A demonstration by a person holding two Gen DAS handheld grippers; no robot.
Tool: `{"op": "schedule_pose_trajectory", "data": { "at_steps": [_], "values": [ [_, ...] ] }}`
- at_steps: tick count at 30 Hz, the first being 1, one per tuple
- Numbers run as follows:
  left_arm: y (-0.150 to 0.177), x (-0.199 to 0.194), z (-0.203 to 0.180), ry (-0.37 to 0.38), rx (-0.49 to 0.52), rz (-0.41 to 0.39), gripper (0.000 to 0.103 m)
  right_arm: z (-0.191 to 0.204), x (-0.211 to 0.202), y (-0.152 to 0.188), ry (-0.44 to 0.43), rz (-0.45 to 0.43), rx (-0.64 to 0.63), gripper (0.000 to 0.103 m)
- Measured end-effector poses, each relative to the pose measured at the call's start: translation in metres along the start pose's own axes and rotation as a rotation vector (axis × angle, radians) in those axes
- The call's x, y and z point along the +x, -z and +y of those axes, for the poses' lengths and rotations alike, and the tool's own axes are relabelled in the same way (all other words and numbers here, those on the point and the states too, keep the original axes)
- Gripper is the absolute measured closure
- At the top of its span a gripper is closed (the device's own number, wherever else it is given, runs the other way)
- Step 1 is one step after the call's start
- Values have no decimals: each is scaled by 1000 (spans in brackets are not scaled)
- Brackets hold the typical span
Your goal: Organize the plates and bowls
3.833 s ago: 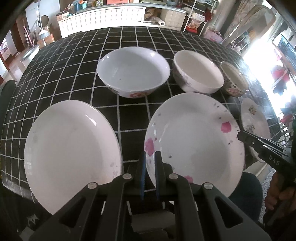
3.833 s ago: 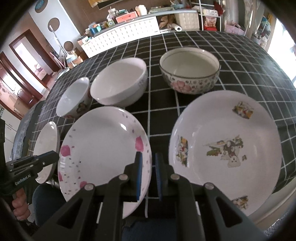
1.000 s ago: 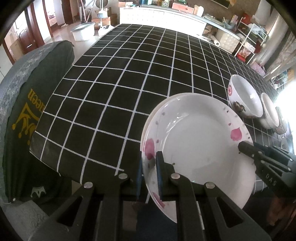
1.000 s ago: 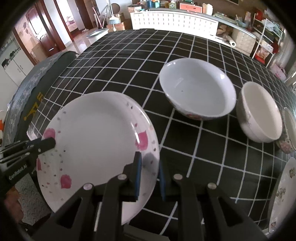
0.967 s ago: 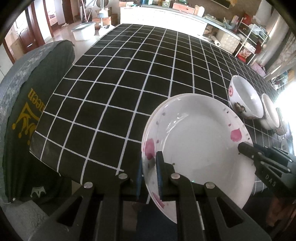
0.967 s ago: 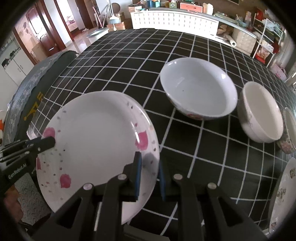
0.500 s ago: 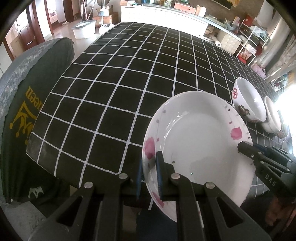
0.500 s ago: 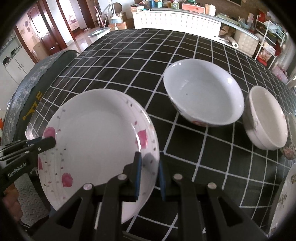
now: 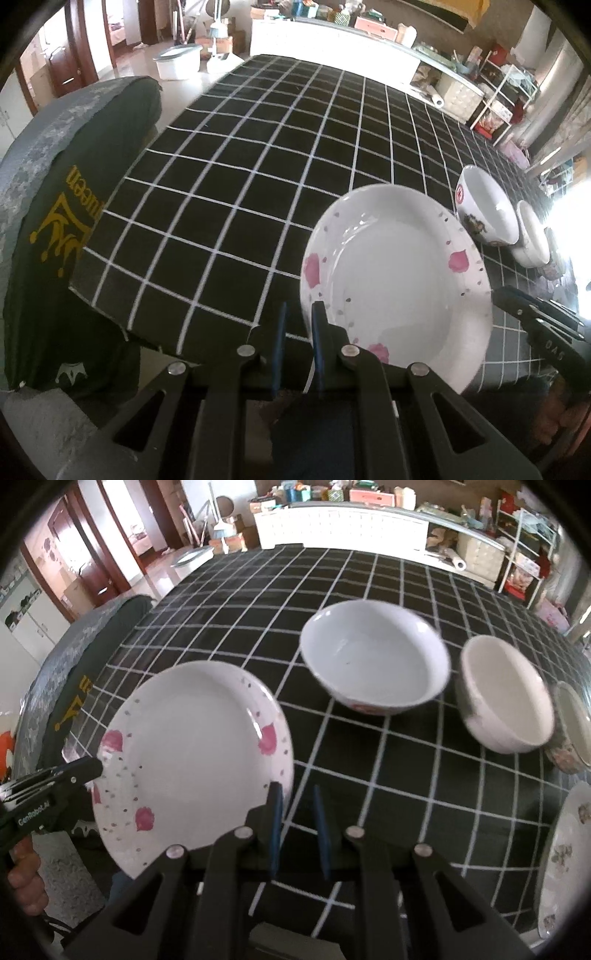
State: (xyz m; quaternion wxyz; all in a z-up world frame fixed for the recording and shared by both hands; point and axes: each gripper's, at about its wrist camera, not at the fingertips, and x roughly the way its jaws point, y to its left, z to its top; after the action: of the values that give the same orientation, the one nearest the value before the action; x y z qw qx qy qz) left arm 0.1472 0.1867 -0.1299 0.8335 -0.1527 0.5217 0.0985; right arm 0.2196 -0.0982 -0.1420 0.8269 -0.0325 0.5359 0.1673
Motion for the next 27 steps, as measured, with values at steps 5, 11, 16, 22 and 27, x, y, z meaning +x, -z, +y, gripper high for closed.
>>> {"op": "schedule_pose_trajectory", "data": {
  "at_steps": [5,11,16,22,27],
  "values": [
    [1,-29,-11,24,15,-46,93,-6,-30,3,5,-55,25,81],
    [8,-64,-40,85,72,-91,93,-12,-70,13,10,-129,48,81],
    [16,-80,-77,121,144,-107,93,-28,-97,27,29,-176,82,81],
    [26,-88,-131,154,249,-109,93,-61,-122,47,62,-210,155,81],
    [34,-93,-180,181,345,-111,93,-95,-137,65,84,-227,225,81]
  ]
}}
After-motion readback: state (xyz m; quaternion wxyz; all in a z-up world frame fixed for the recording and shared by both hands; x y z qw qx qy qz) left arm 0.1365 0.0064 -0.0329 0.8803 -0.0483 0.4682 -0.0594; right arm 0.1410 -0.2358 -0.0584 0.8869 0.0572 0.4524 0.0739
